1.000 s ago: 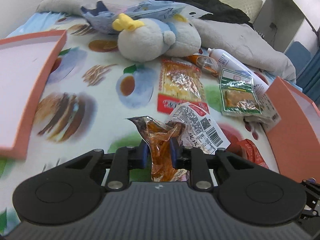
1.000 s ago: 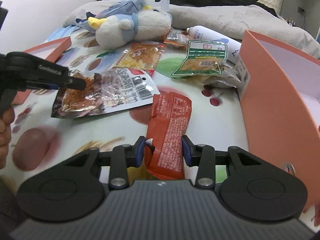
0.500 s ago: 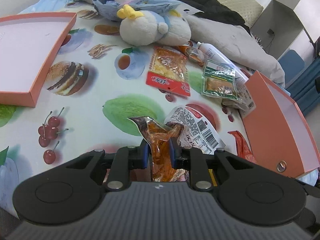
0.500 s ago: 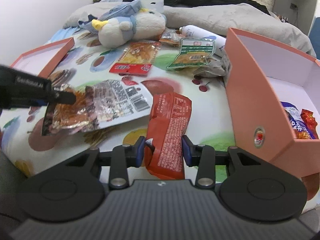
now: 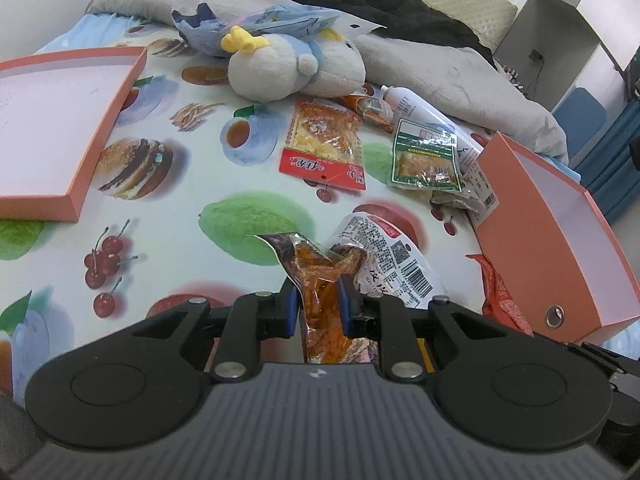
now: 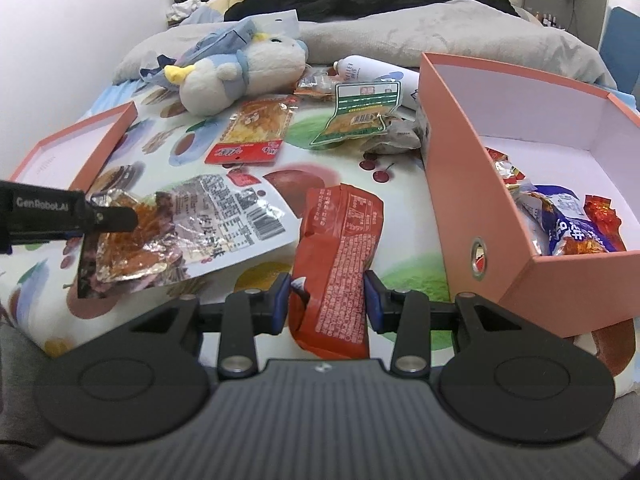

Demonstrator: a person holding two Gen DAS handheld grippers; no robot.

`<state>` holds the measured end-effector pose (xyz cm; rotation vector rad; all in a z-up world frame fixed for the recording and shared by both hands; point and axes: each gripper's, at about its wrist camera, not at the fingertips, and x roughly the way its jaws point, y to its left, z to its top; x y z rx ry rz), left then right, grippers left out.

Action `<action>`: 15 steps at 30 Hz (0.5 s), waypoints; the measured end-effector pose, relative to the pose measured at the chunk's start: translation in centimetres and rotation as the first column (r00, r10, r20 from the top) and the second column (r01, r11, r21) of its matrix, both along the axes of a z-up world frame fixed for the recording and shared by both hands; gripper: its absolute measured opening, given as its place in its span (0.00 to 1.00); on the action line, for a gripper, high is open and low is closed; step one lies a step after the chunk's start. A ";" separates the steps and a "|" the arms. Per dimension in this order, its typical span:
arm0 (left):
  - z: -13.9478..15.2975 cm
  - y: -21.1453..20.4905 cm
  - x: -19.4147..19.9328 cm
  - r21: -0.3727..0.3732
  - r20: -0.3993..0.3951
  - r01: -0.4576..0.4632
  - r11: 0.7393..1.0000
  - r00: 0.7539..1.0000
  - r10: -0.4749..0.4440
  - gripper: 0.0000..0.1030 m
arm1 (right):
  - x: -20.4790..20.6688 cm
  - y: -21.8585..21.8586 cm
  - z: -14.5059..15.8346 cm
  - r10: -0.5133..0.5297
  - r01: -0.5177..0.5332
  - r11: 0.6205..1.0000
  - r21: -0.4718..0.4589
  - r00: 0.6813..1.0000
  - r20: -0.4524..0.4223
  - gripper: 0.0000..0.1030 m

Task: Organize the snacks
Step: 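Lift the orange strip bag with the left tool while the right tool lifts the red-orange bar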

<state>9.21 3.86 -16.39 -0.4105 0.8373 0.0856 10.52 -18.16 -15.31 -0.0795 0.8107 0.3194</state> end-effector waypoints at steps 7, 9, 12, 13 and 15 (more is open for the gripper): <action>1.3 -0.1 -0.5 -0.001 0.024 -0.006 1.000 1.000 0.006 0.23 | -0.3 -0.1 1.3 0.000 -0.001 1.000 0.021 1.000 0.025 0.40; 2.0 -0.2 -0.3 -0.004 0.038 -0.005 1.000 0.999 0.005 0.23 | -0.4 -0.1 2.1 0.001 -0.002 1.000 0.030 0.999 0.039 0.40; 3.1 -0.2 0.2 -0.012 0.064 0.003 1.000 0.998 -0.002 0.23 | -0.3 0.0 3.5 -0.002 -0.001 0.999 0.041 0.998 0.064 0.40; 3.6 -0.2 0.4 -0.010 0.075 0.007 1.000 0.997 -0.006 0.23 | -0.2 -0.1 4.1 -0.008 0.004 0.999 0.048 0.997 0.074 0.40; 4.5 -0.5 0.8 -0.004 0.093 0.013 1.000 0.996 -0.013 0.23 | -0.1 -0.2 5.1 -0.012 0.006 0.998 0.058 0.996 0.094 0.40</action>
